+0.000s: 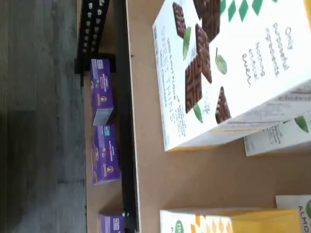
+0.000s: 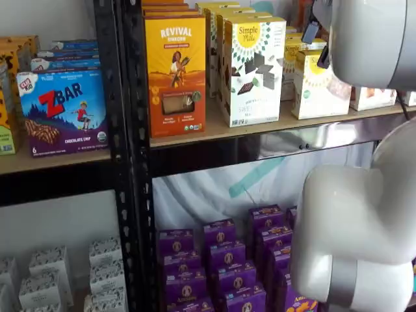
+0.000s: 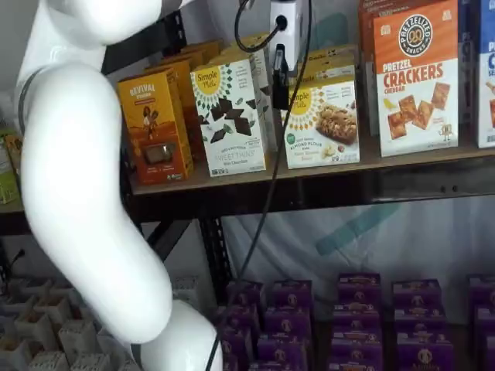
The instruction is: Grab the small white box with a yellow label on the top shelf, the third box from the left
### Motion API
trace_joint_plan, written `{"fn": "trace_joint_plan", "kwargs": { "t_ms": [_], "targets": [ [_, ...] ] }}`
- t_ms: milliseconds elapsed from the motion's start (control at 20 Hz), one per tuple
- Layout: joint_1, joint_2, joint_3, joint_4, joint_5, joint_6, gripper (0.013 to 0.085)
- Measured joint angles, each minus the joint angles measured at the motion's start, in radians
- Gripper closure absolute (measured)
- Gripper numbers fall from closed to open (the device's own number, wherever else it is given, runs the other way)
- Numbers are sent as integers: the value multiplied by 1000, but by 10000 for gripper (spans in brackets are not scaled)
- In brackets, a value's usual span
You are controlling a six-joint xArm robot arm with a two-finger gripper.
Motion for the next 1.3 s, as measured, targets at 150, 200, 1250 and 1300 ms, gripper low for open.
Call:
{"fn": "trace_joint_plan", "kwargs": {
  "t_ms": [150, 200, 1250, 1300],
  "targets": [
    [16, 33, -30, -40, 12, 6, 130],
    [21, 52, -46, -51, 16, 8, 130],
    [75, 238, -226, -183, 133, 37, 130],
    [77, 239, -228, -188, 135, 38, 130]
  ]
}}
